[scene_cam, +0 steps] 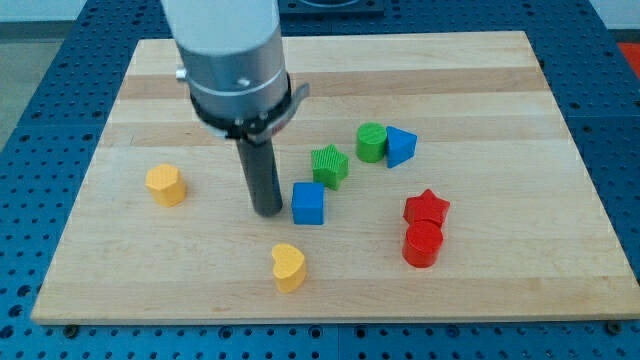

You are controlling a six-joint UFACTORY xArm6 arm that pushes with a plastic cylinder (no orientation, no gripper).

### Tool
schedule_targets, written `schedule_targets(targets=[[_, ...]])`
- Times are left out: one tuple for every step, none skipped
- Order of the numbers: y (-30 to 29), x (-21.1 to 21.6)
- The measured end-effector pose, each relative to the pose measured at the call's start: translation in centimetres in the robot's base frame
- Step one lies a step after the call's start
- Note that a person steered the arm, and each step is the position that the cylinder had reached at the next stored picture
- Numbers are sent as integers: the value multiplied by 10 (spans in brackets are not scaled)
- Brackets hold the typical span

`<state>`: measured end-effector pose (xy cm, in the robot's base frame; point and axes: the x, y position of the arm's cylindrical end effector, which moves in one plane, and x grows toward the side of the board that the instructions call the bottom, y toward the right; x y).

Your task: Slightly move the yellow heart parallel to the bottom of the blue cube

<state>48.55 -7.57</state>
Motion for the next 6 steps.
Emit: schedule_targets(targets=[[0,-46],[12,-35],[2,6],[-11,42],[-10,67],[-4,68]])
